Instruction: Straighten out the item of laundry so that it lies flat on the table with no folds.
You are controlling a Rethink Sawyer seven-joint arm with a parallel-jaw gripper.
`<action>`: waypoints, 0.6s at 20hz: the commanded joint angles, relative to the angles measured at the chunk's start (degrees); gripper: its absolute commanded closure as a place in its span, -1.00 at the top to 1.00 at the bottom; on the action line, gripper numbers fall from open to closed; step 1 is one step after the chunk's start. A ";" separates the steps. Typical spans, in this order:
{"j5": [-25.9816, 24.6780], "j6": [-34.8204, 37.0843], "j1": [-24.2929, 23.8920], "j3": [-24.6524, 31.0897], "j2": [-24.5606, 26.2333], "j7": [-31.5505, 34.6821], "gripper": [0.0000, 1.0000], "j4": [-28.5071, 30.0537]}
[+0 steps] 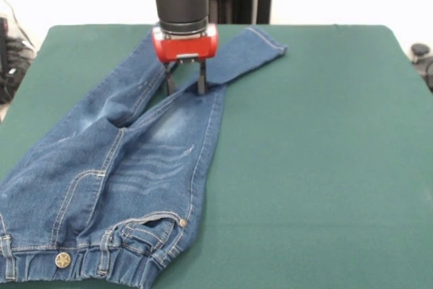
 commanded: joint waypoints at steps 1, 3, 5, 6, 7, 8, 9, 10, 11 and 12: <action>4.76 12.80 6.80 -6.52 4.16 10.66 1.00 -3.83; 5.50 15.95 8.55 -9.16 3.26 11.57 1.00 -3.56; 5.98 17.94 9.69 -10.97 2.16 12.04 1.00 -2.64; 6.14 18.44 10.04 -11.64 1.93 12.14 1.00 -2.35; 6.40 18.47 10.35 -11.88 1.57 12.34 1.00 -1.80; 6.59 18.33 10.55 -12.20 1.49 12.47 1.00 -1.45; 6.77 18.06 10.73 -12.40 1.28 12.67 1.00 -0.98; 6.94 17.80 10.91 -12.60 1.06 12.87 1.00 -0.52; 7.21 17.57 11.00 -12.61 0.87 12.96 1.00 -0.31; 7.41 17.16 10.96 -12.66 0.73 13.01 1.00 0.19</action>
